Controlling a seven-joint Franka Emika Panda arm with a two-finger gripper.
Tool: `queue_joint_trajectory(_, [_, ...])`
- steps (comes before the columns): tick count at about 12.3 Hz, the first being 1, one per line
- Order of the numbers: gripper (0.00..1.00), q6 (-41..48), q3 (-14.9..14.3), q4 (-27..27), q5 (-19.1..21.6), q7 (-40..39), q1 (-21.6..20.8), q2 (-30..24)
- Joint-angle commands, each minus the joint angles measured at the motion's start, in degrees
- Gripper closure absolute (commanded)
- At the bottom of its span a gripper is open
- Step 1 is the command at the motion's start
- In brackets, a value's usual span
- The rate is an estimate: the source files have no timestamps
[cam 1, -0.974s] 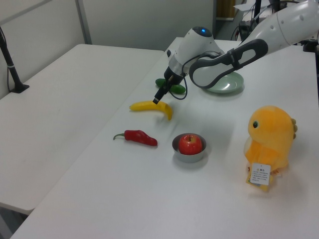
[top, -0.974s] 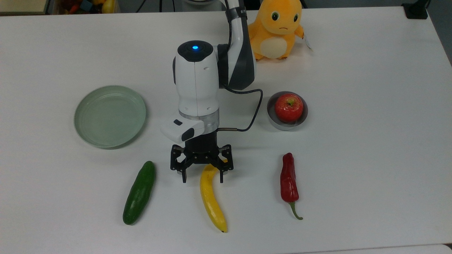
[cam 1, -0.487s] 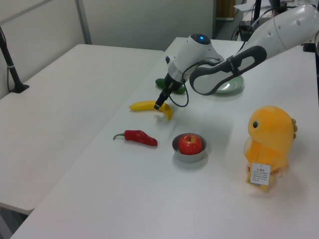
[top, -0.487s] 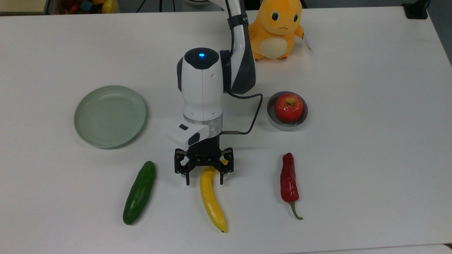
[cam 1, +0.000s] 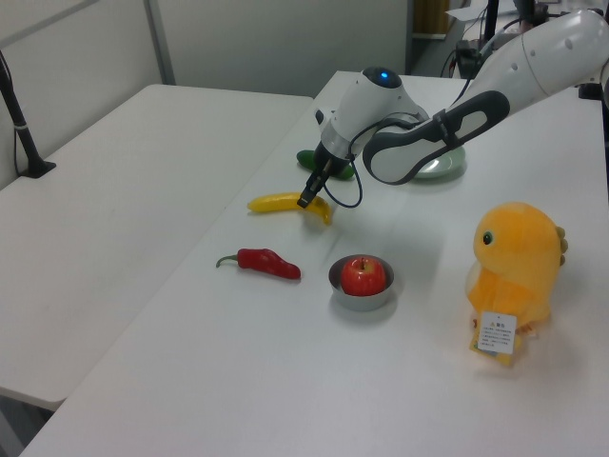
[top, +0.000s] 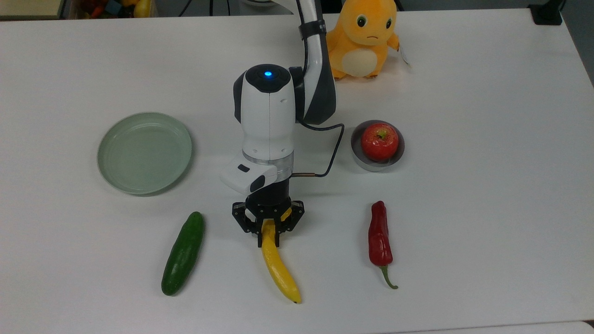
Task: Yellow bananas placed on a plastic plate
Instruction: 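Lower onto the banana's stem end and close the gripper, then lift the banana and carry it over the green plate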
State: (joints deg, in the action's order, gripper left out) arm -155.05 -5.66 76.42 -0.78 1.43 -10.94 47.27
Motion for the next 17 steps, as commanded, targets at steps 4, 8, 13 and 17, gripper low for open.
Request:
queue_joint_trajectory(4, [1.00,-0.17,-0.14,4.86,-0.89,0.77,0.57,-7.43])
queue_joint_trajectory(8, [1.00,10.61,-0.14,7.59,-0.71,0.59,2.58,-15.51])
queue_joint_trajectory(13, [1.00,16.35,-1.54,14.69,-1.15,4.62,4.96,-25.09])
queue_joint_trajectory(17, [1.00,24.16,-6.10,15.95,-1.15,10.44,6.99,-28.19])
